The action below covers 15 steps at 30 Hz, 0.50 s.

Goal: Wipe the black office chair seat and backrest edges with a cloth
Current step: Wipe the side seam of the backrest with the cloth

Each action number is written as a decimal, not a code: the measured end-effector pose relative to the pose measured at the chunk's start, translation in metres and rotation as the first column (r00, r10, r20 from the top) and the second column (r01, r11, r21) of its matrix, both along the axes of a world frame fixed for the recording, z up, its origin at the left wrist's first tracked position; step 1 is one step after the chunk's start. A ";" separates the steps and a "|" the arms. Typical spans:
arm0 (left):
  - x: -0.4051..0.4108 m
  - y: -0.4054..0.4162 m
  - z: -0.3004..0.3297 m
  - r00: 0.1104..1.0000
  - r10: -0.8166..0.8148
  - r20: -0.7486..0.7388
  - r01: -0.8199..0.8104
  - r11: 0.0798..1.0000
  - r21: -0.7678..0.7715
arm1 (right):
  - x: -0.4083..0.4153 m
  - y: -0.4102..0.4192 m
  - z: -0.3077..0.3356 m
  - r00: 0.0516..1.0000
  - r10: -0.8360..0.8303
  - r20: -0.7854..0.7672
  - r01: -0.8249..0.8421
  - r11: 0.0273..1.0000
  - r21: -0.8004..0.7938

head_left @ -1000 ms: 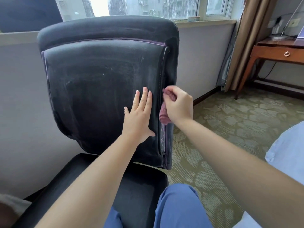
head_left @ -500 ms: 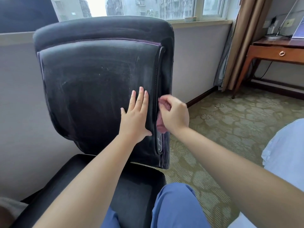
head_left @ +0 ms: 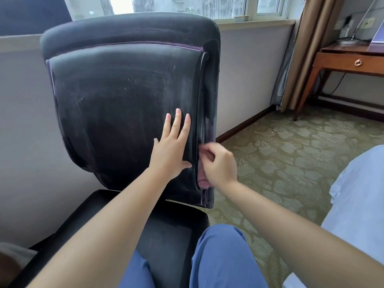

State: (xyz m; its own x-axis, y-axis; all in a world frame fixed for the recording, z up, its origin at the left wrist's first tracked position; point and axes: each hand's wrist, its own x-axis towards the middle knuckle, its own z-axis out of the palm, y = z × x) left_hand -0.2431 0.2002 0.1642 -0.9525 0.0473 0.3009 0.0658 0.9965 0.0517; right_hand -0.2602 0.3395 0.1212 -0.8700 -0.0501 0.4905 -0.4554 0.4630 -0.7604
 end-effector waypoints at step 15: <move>0.000 0.002 -0.018 1.000 0.008 -0.015 -0.009 0.997 -0.074 | 0.013 0.001 -0.055 0.945 -0.020 0.327 0.014 1.000 0.022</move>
